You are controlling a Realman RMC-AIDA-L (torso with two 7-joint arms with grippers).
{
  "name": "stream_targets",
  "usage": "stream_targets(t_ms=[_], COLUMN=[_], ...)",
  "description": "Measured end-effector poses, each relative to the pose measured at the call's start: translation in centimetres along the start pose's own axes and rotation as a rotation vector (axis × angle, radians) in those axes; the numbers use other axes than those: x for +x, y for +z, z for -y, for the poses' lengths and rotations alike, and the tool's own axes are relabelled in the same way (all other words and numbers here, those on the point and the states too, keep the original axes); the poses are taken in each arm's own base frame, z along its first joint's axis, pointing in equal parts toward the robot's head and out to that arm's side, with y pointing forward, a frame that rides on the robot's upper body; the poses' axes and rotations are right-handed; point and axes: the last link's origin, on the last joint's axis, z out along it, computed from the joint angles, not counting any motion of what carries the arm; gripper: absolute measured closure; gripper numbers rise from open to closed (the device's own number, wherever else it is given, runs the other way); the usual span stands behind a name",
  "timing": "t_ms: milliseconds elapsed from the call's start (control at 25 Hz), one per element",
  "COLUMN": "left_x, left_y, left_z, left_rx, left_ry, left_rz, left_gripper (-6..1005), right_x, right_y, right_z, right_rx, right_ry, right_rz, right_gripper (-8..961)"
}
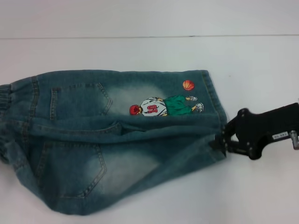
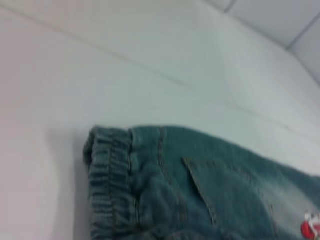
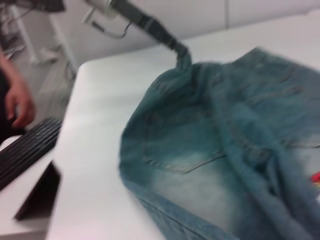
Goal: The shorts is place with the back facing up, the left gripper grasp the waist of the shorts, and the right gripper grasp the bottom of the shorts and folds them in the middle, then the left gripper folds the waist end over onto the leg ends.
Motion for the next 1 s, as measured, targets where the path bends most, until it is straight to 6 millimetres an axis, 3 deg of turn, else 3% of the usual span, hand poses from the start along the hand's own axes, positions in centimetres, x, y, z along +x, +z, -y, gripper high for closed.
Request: stream_targets(t_ms=[600,1000], left_x=[0.8,1.4], left_y=[-0.8,-1.0], left_z=[1.5,1.6], left_rx=[0.053,0.06], left_ry=[-0.069,-0.079], left_rz=[-0.203,-0.328], left_gripper=[946,944], right_x=[2.7,2.5], right_y=[-0.4,-0.8], right_z=[2.7,3.9], right_rx=[0.347,0.503], right_ry=[0.063,0.054], right_rz=[0.191,0.305], right_gripper=[923,927])
